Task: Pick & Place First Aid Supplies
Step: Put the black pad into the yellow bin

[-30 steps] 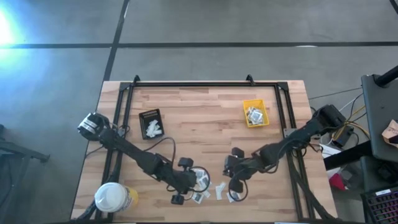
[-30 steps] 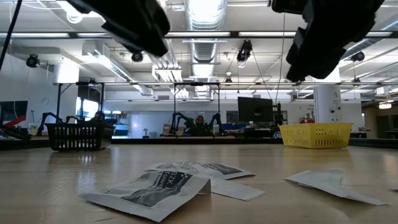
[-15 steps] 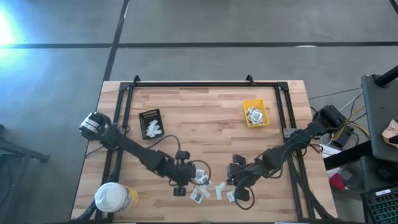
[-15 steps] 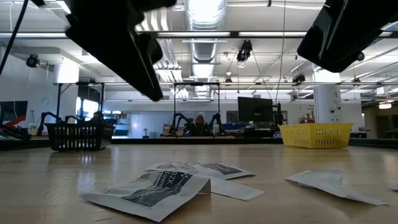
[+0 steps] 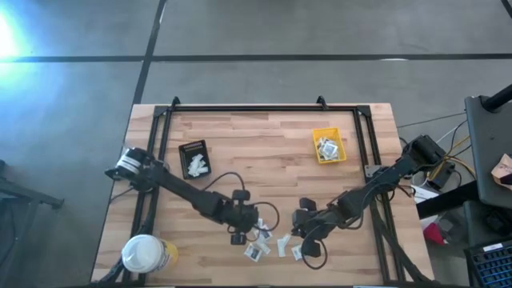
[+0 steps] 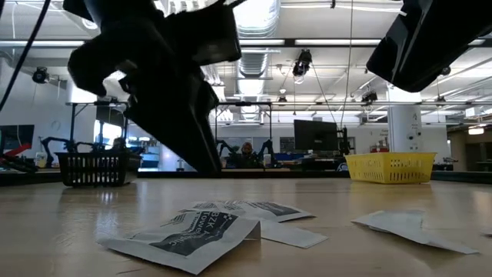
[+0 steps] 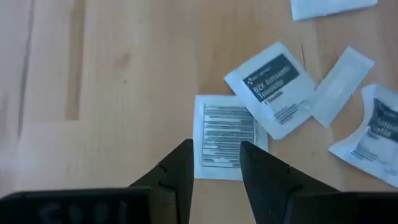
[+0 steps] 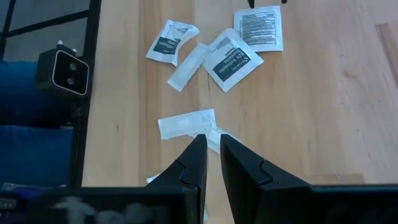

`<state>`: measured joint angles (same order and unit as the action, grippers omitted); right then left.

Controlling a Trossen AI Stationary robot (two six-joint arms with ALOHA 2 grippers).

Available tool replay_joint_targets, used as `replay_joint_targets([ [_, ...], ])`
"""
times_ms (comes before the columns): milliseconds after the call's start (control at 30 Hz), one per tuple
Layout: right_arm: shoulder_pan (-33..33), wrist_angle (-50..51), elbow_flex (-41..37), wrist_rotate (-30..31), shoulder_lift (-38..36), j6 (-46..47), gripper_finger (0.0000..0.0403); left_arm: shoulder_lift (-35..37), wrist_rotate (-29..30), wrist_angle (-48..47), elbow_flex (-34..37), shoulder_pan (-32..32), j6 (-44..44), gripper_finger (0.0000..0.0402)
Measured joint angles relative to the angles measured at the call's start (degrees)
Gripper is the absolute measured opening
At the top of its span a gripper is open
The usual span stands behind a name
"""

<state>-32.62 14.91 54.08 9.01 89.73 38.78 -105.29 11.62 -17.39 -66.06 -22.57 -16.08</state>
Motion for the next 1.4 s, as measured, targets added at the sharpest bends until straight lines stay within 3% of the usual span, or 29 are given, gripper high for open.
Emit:
replay_joint_targets([
  [233, 0.02, -0.09, -0.02, 1.77, 0.0, -0.09, 0.0044, -1.91, 0.77, -0.72, 0.06, 0.1, -0.03, 0.0124],
  [600, 0.04, -0.14, -0.29, 6.26, 0.0, -0.5, 0.0044, -2.12, 7.01, -1.11, 2.66, 2.1, -2.24, 0.0124],
  [833, 0.04, -0.13, -0.66, 8.2, 0.0, -0.47, 0.0043, -2.01, 10.0, -0.65, 4.25, 5.37, -9.3, 0.0123],
  [1200, 0.78, -0.19, -0.96, 20.87, 0.0, 4.56, 0.0043, -2.14, 15.76, -1.66, 4.57, 7.69, -25.64, 0.0117],
  [1400, 4.36, -0.21, -0.96, 21.19, 0.0, 8.95, 0.0043, -2.14, 15.87, -1.53, 4.91, 7.87, -30.09, 0.0107],
])
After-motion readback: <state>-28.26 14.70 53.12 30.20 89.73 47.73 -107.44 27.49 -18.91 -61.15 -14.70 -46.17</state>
